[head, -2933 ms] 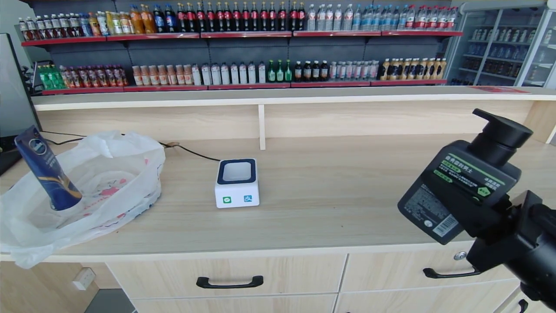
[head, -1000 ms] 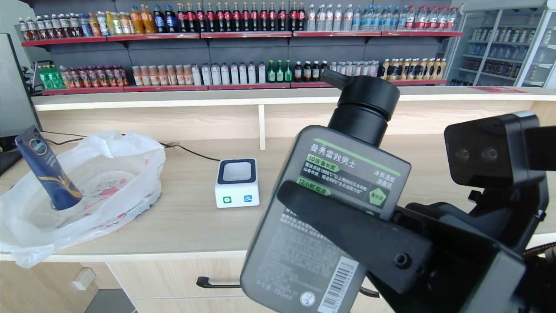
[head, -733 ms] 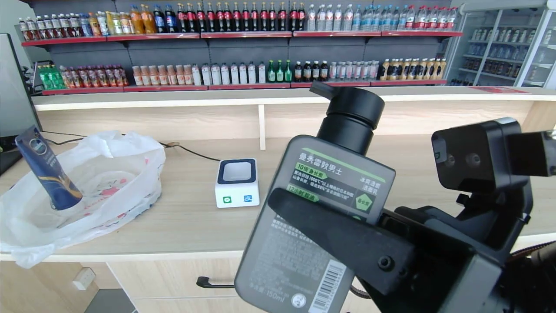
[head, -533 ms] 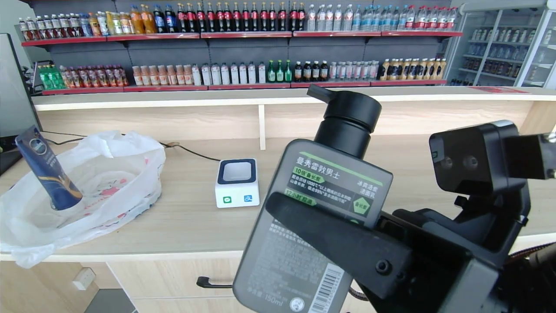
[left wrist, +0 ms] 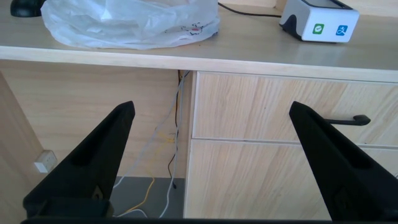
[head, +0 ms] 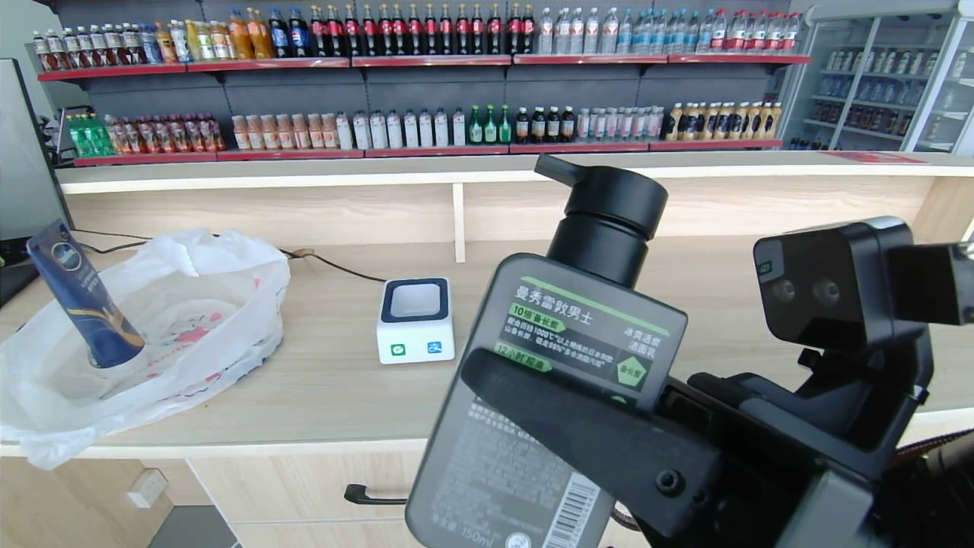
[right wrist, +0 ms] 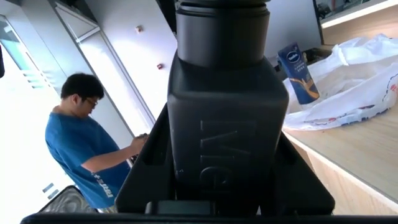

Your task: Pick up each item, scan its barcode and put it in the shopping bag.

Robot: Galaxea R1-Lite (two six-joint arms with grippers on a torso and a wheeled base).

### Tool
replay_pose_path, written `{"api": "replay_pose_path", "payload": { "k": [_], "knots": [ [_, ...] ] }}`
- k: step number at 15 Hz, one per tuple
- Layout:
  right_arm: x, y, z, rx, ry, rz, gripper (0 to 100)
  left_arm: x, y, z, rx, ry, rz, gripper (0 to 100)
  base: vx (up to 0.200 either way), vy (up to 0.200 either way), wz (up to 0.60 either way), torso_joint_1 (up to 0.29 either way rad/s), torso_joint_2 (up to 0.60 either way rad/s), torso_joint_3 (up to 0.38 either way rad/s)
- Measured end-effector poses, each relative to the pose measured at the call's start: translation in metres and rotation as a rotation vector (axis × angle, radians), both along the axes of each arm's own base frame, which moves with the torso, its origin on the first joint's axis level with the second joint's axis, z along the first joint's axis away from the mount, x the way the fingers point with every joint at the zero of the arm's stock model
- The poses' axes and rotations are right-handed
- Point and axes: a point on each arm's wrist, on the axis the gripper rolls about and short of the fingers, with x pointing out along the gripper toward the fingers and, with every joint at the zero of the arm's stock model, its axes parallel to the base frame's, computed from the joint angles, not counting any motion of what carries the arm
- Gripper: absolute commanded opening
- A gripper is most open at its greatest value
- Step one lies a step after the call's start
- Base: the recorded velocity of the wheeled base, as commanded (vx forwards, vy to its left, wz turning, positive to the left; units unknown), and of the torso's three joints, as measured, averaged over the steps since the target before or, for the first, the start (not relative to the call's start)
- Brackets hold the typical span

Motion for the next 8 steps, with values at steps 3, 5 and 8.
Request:
{"api": "replay_pose_path", "payload": {
  "k": [3, 5, 8],
  "knots": [
    [-0.001, -0.002, -0.007, -0.049, -0.066, -0.040, 0, 0.000, 0.000, 0.000, 0.000, 0.000, 0.000, 100, 0.000, 0.000, 0.00, 0.000, 0.00, 0.000],
    [-0.002, -0.005, -0.016, -0.100, -0.114, -0.068, 0, 0.000, 0.000, 0.000, 0.000, 0.000, 0.000, 100, 0.000, 0.000, 0.00, 0.000, 0.00, 0.000],
    [-0.004, -0.010, -0.026, -0.159, -0.158, -0.099, 0, 0.000, 0.000, 0.000, 0.000, 0.000, 0.000, 100, 0.000, 0.000, 0.00, 0.000, 0.00, 0.000]
  ]
}}
